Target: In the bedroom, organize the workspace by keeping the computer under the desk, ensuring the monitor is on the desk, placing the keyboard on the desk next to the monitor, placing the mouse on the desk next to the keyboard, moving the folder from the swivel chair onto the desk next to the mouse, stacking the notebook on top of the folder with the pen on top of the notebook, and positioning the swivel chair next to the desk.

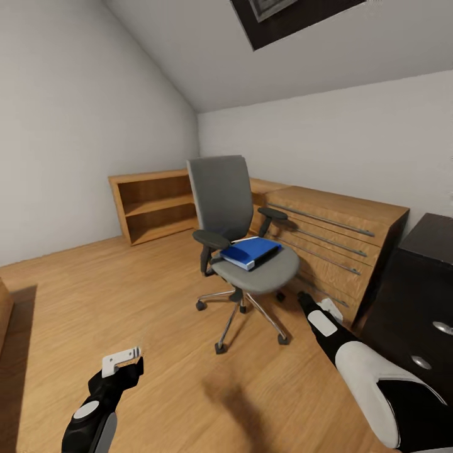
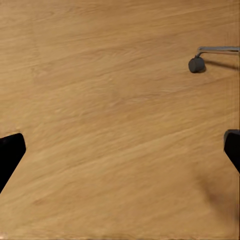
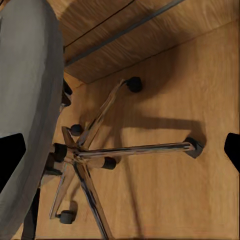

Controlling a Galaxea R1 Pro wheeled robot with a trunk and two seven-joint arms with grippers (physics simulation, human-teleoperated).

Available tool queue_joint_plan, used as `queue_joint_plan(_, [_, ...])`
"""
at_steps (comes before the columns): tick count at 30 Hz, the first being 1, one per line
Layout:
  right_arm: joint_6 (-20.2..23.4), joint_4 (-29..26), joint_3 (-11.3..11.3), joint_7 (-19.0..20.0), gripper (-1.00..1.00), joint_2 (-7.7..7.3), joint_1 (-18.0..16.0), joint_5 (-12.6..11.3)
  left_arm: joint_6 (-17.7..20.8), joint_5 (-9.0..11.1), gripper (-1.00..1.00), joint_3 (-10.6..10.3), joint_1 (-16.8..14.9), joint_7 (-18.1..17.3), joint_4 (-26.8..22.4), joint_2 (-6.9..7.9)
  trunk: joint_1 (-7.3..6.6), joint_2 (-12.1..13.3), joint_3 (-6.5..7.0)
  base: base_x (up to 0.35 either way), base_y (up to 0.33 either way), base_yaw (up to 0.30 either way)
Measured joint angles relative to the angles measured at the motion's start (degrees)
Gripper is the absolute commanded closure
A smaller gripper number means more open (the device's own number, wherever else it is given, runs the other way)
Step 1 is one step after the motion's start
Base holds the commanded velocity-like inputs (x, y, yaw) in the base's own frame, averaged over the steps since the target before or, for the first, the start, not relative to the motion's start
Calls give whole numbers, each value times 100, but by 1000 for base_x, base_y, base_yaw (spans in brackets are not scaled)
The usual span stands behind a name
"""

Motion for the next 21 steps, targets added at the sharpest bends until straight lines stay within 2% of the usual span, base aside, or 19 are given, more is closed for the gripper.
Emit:
queue_joint_plan(2, [-106, 3, 16, -1, -100, 33, 3, 33, -2, 2, -100, 4, 0, -2, 26, 3, -2, 0, 0, -75, 0, 0])
queue_joint_plan(3, [-267, 29, 22, -5, -100, 99, 10, 149, -3, 4, -100, 2, 0, -7, 58, -1, -2, 0, 0, -28, 0, 0])
queue_joint_plan(6, [-483, 222, 21, -7, -100, 141, 29, 431, -8, 7, -100, 0, 0, -7, 163, -8, -2, 0, 0, -17, 0, 0])
queue_joint_plan(9, [-859, 578, 28, -2, -100, 184, 63, 817, -15, 7, -100, -1, 0, 0, 455, -7, -8, 2, 44, -7, 0, 0])
queue_joint_plan(11, [-1206, 867, 31, 12, -100, 267, 82, 1178, -22, 8, -100, -6, 0, -2, 742, -7, -13, 5, 88, -3, 0, 0])
queue_joint_plan(12, [-1491, 1157, 24, 32, -100, 384, 122, 1585, -30, 11, -100, -11, 0, -7, 995, -9, -15, 7, 109, -2, 0, 0])
queue_joint_plan(13, [-1577, 1249, 29, 41, -100, 429, 152, 1749, -32, 9, -100, -13, 0, -8, 1082, -9, -18, 7, 132, 0, 0, 0])
queue_joint_plan(15, [-1826, 1458, 18, 85, -100, 543, 384, 2321, -40, 9, -100, -17, 0, -10, 1354, -11, -23, 10, 176, 0, 0, 0])
queue_joint_plan(18, [-1933, 1524, 32, 104, -100, 612, 664, 2765, -57, 8, -100, -19, 0, -14, 1563, -12, -31, 14, 243, 0, 0, 0])
queue_joint_plan(19, [-2032, 1569, 82, 115, -100, 737, 1018, 3571, -355, 9, -100, -31, 0, -16, 2062, -20, -34, 16, 266, 0, 0, 0])
queue_joint_plan(20, [-2105, 1581, 13, 115, -100, 765, 1366, 3731, -550, 4, -100, -49, 0, -13, 2264, -22, -36, 17, 286, 0, 0, 0])
queue_joint_plan(21, [-2150, 1582, 34, 114, -100, 773, 1350, 3818, -662, 2, -100, -58, -1, -9, 2349, -22, -39, 18, 310, 0, 0, 0])
